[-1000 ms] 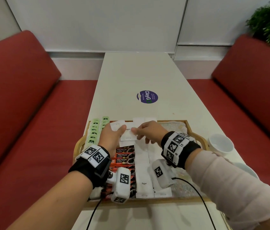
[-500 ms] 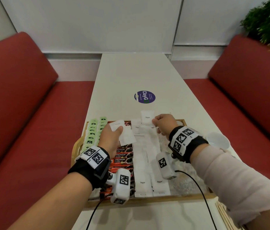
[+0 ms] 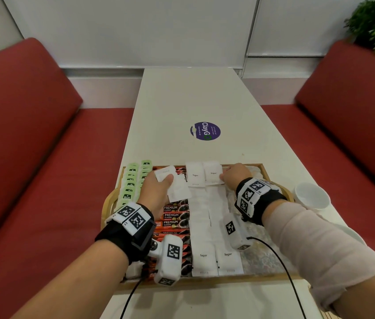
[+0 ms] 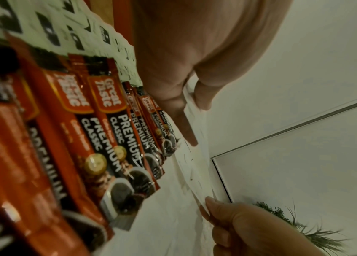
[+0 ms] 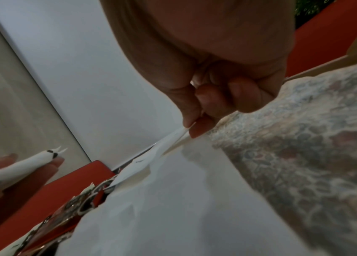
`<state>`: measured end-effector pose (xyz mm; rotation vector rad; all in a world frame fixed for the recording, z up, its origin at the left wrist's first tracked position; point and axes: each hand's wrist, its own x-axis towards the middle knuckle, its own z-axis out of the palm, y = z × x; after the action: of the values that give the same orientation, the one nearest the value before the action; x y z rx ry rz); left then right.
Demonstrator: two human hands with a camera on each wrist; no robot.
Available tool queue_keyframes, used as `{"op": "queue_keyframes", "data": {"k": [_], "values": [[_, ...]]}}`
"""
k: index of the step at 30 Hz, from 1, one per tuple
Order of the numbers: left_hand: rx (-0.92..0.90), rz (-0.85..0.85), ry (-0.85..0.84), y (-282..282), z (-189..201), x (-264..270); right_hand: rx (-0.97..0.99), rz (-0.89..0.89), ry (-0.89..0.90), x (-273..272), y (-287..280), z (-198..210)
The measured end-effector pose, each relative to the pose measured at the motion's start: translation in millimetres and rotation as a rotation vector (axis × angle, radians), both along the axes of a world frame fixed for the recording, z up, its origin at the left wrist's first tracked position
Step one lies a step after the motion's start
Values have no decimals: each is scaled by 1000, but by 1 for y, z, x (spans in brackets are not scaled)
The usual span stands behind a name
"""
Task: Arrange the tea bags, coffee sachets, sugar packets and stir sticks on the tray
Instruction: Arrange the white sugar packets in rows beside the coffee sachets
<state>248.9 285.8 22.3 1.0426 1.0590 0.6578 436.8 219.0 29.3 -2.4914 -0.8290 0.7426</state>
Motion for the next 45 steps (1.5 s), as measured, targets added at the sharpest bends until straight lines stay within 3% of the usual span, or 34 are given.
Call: {"op": "queue_keyframes", "data": {"k": [3, 10, 14, 18, 22, 29, 39, 45], "values": [[-8, -7, 11, 0, -2, 0, -85, 4, -76, -2, 1, 0], [-118, -46, -89, -3, 3, 0, -111, -5, -59, 0, -2, 2], [-191, -75, -141, -6, 6, 1, 46, 6, -20, -3, -6, 5], [-108, -110, -134, -12, 7, 2, 240, 113, 158, -22, -17, 14], [24, -198, -95, -22, 12, 0, 297, 162, 344, -43, -24, 22], [58, -233, -56, -29, 10, -5, 404, 194, 330, -49, -23, 28], [63, -204, -83, -37, 12, -10, 530, -59, 543, -55, -33, 29], [109, -71, -20, -32, 4, -9, 396, 114, 448, -54, -43, 35]]}}
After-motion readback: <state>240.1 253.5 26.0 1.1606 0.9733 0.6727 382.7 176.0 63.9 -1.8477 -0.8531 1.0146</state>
